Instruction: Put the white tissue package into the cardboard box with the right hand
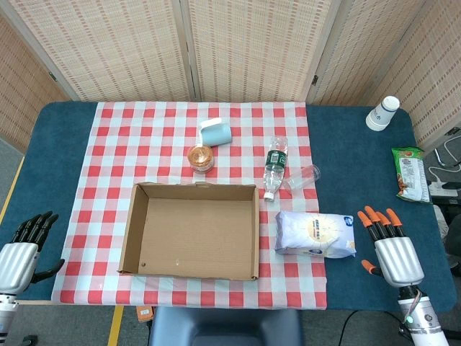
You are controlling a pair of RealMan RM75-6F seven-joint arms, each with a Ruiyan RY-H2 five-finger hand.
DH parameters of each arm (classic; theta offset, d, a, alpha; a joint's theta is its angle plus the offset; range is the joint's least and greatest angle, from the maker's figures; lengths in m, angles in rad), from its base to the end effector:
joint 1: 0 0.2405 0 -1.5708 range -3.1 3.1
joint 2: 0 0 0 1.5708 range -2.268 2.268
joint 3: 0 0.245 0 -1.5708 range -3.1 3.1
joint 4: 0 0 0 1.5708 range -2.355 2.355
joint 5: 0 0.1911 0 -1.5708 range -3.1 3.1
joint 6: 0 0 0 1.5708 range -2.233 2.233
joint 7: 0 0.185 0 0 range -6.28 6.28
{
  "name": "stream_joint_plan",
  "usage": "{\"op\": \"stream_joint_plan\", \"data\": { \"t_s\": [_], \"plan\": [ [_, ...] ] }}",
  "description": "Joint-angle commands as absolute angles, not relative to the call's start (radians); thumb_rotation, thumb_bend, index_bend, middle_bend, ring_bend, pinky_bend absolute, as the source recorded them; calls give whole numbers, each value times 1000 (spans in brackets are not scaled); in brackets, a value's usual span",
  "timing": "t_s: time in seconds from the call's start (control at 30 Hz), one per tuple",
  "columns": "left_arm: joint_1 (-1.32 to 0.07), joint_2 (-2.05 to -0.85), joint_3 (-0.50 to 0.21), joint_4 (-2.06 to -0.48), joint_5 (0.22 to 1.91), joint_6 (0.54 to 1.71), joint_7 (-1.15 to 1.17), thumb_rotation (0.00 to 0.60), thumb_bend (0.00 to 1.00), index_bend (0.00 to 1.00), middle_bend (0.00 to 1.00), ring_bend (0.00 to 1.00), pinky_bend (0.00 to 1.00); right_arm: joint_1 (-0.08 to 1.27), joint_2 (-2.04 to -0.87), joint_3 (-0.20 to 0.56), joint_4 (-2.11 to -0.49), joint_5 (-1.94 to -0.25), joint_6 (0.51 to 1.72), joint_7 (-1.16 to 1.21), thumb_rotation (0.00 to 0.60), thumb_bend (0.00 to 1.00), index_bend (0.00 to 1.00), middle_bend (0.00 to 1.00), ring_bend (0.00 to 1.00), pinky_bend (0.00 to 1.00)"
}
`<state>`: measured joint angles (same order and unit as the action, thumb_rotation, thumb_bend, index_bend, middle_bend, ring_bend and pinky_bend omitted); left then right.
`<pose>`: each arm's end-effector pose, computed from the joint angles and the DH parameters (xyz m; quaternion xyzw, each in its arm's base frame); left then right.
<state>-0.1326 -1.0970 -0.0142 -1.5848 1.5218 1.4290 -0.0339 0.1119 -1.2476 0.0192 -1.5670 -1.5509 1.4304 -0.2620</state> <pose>-0.2939 0.2268 0.1639 -0.6278 -0.3900 -0.3737 0.5604 -0.2815 -0.2201 0.1174 0.6659 -0.3325 0.3301 0.5805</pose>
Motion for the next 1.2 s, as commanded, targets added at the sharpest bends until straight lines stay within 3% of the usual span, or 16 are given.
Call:
{"op": "stream_joint_plan", "data": {
  "t_s": [0.03, 1.03, 1.2],
  "plan": [
    [-133, -1098, -14, -1584, 1522, 1429, -33, 600, 243, 0, 0, 0, 98, 115, -1249, 20, -1565, -1549, 1426, -260, 600, 39, 65, 7, 0, 21],
    [-129, -1100, -12, -1589, 1527, 1436, -18, 600, 243, 0, 0, 0, 98, 173, -1218, 28, -1679, -1565, 1361, -241, 600, 29, 65, 7, 0, 24],
    [-122, -1093, -12, -1596, 1525, 1445, -20, 600, 244, 0, 0, 0, 98, 209, -1210, 35, -1715, -1558, 1308, -141, 600, 0, 14, 5, 0, 0]
  ]
}}
